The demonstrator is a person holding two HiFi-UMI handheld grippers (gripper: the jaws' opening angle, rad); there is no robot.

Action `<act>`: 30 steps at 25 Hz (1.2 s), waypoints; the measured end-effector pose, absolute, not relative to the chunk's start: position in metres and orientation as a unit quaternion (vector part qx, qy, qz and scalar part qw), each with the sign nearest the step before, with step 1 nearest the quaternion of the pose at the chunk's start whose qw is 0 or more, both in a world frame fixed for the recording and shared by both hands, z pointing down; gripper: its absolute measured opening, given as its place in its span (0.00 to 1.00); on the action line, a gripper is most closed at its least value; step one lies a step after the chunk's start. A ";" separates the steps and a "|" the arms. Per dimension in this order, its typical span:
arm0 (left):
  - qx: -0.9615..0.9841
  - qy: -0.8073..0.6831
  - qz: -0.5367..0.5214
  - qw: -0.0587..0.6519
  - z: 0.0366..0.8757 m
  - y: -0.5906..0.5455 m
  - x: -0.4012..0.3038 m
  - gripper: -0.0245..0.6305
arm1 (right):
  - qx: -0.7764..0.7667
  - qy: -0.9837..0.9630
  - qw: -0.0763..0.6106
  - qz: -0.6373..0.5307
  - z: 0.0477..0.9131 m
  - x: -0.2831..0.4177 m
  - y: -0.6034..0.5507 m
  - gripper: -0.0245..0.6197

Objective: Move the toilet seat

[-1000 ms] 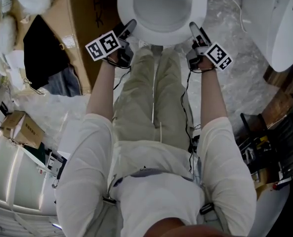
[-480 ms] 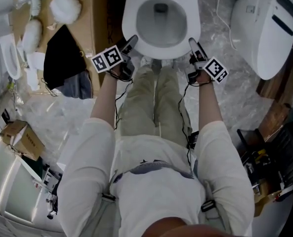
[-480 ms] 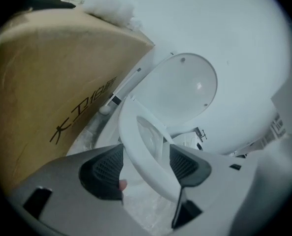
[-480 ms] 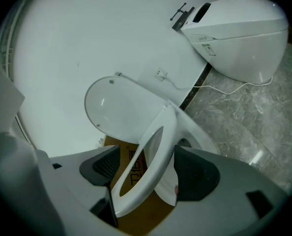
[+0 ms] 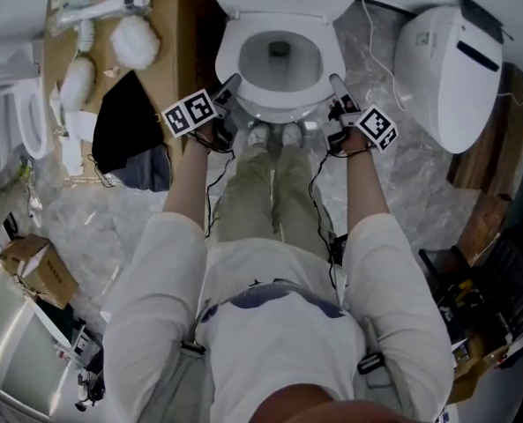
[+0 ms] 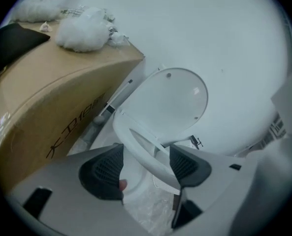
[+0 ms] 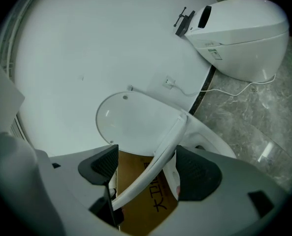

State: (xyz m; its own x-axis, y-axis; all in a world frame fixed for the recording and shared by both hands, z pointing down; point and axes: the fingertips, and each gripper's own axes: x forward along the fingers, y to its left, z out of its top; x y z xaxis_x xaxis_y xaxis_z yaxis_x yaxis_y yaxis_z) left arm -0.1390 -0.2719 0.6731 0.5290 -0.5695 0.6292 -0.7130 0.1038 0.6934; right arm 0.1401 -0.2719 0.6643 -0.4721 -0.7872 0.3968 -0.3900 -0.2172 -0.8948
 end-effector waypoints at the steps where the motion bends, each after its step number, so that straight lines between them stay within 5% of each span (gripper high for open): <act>1: 0.669 -0.481 0.065 0.563 0.668 -0.277 -0.139 0.46 | -0.486 0.603 0.168 -0.609 0.659 0.141 -0.277 0.62; 30: 0.557 -0.562 -0.110 0.602 0.586 -0.442 -0.144 0.51 | -0.460 0.635 0.232 -0.576 0.577 0.153 -0.424 0.62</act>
